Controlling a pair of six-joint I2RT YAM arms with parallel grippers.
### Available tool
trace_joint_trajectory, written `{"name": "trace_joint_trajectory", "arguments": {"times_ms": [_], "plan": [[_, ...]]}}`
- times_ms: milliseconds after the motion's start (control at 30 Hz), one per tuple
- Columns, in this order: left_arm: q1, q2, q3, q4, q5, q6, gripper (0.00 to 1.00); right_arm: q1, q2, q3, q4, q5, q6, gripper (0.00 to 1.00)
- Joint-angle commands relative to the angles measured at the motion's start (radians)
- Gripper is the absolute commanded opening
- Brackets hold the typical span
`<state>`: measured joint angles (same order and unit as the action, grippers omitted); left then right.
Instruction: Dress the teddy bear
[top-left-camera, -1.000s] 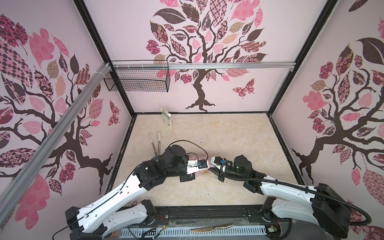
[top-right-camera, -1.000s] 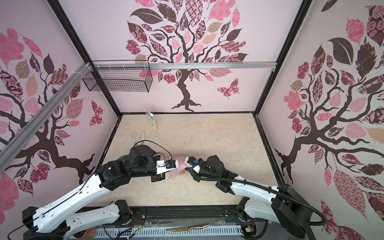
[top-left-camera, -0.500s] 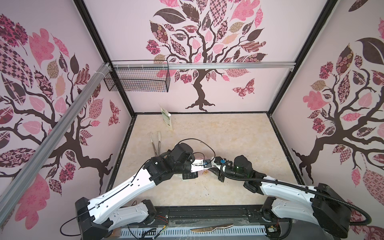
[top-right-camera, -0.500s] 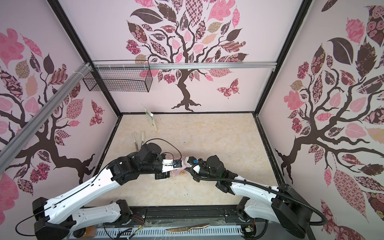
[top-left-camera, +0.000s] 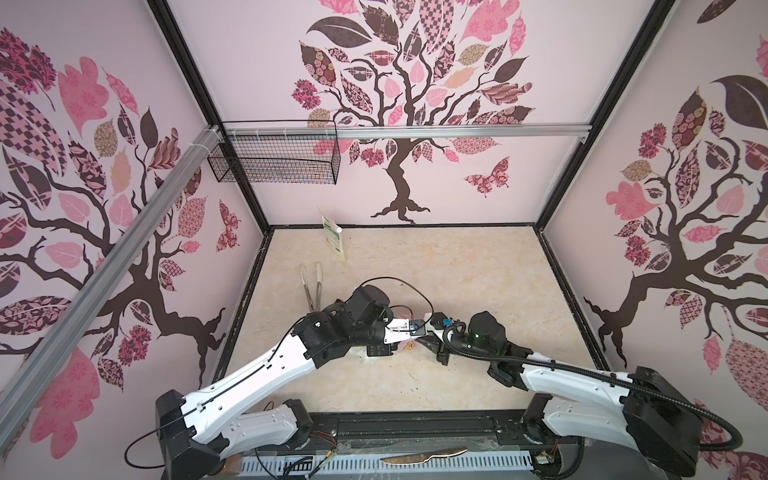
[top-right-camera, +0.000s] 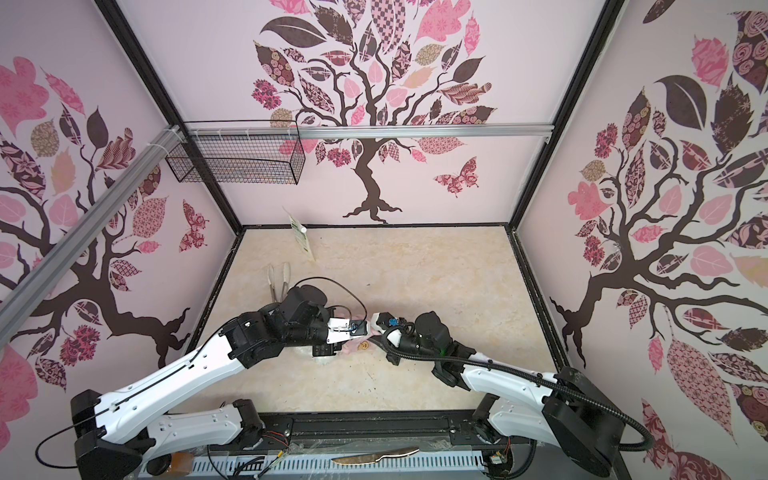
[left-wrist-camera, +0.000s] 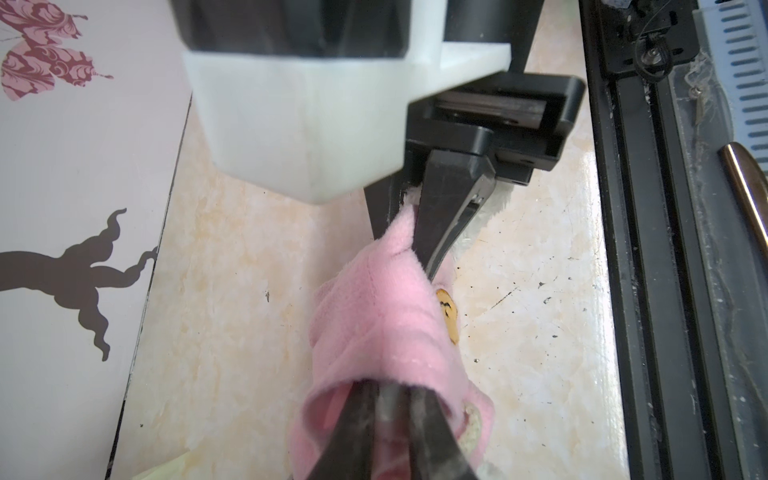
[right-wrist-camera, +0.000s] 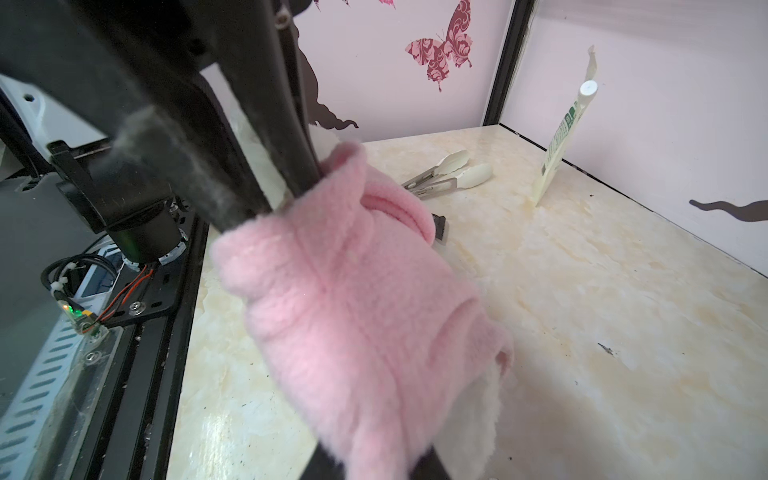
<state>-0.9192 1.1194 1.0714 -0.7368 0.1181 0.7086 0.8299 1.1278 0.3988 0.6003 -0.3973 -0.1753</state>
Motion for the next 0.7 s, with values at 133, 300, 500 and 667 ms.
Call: {"name": "trace_joint_trajectory", "arguments": {"times_ms": [133,300,500,667], "plan": [[-0.003,0.043,0.006,0.002,0.018,0.026,0.24,0.009,-0.053,0.012,0.148,-0.067,0.054,0.07],[-0.002,0.073,-0.015,0.055,0.019,0.017,0.29,0.007,-0.036,0.02,0.227,-0.131,0.107,0.07],[0.006,0.116,-0.045,0.087,0.089,-0.006,0.33,0.006,-0.018,0.019,0.379,-0.175,0.193,0.07],[0.02,0.16,-0.053,0.061,0.089,-0.015,0.39,0.006,-0.013,0.037,0.49,-0.213,0.258,0.07]]}}
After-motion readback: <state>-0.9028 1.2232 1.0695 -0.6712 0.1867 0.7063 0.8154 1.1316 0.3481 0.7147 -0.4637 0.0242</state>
